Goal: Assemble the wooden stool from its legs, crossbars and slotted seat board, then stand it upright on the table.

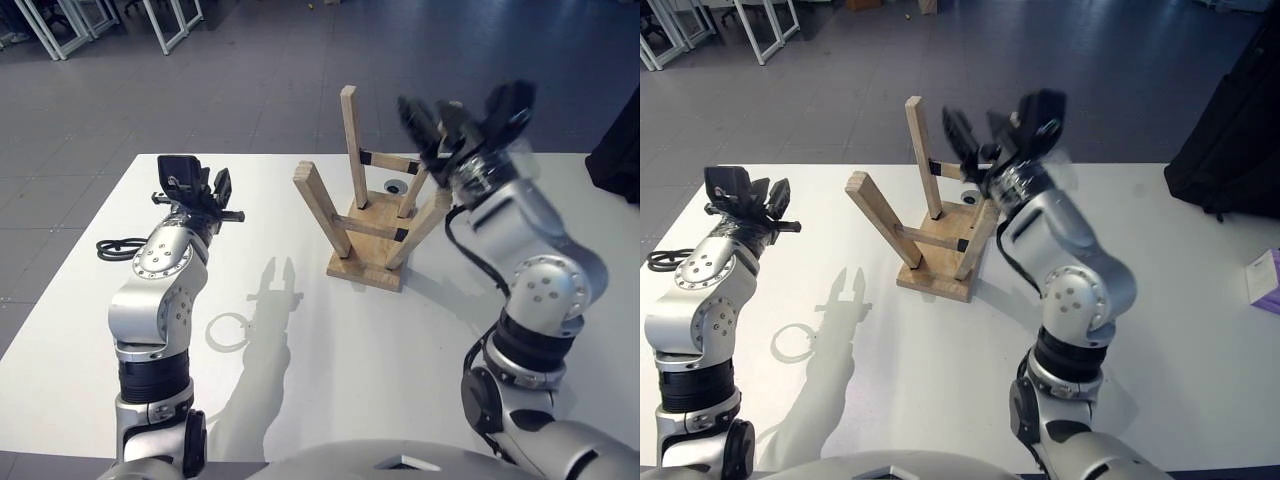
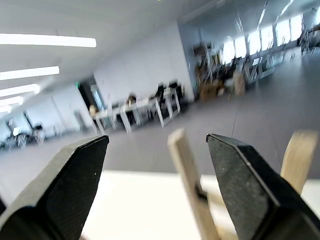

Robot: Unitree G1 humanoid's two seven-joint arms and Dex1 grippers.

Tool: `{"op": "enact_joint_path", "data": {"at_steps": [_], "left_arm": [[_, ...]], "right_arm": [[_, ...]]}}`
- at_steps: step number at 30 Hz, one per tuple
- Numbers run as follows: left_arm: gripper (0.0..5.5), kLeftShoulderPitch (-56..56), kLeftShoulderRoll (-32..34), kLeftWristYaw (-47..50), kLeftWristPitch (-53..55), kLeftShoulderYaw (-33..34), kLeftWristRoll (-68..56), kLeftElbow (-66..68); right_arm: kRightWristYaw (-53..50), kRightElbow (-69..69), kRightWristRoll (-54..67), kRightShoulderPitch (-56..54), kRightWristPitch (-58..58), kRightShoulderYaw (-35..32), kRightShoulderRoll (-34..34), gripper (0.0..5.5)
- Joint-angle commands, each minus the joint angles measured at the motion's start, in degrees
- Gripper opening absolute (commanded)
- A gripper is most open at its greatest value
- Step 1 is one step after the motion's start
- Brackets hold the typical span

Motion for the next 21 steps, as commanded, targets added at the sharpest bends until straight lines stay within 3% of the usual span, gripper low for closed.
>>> {"op": "enact_joint_path", "data": {"at_steps": [1, 5, 12, 15, 21], "left_arm": [[1.45, 0.9, -0.7, -0.4, 0.7, 0.7, 0.7, 0.1], [1.45, 3.5, -1.5, 0.7, 1.0, 2.3, 1.2, -2.2], [1.45, 1.1, -0.9, -0.9, -0.2, 2.9, 2.2, 0.5], [1.45, 0.4, 0.2, -1.9, -0.5, 3.9, 2.5, 2.2], [1.45, -2.5, 5.9, -4.3, -4.3, 9.3, 3.9, 9.2]], "right_arm": [[1.4, 0.3, -0.8, -2.9, -0.3, -5.7, -10.3, 3.60], [12.1, 7.7, -9.4, 7.8, -7.3, 3.5, -21.1, 3.60], [22.5, 18.7, -21.0, 21.6, -25.1, 16.4, -22.9, 3.60], [23.2, 12.0, -19.7, 23.1, -23.2, 19.5, -20.4, 3.60], [24.6, -6.3, -6.6, 22.0, -8.6, 26.8, -14.8, 3.60]]}}
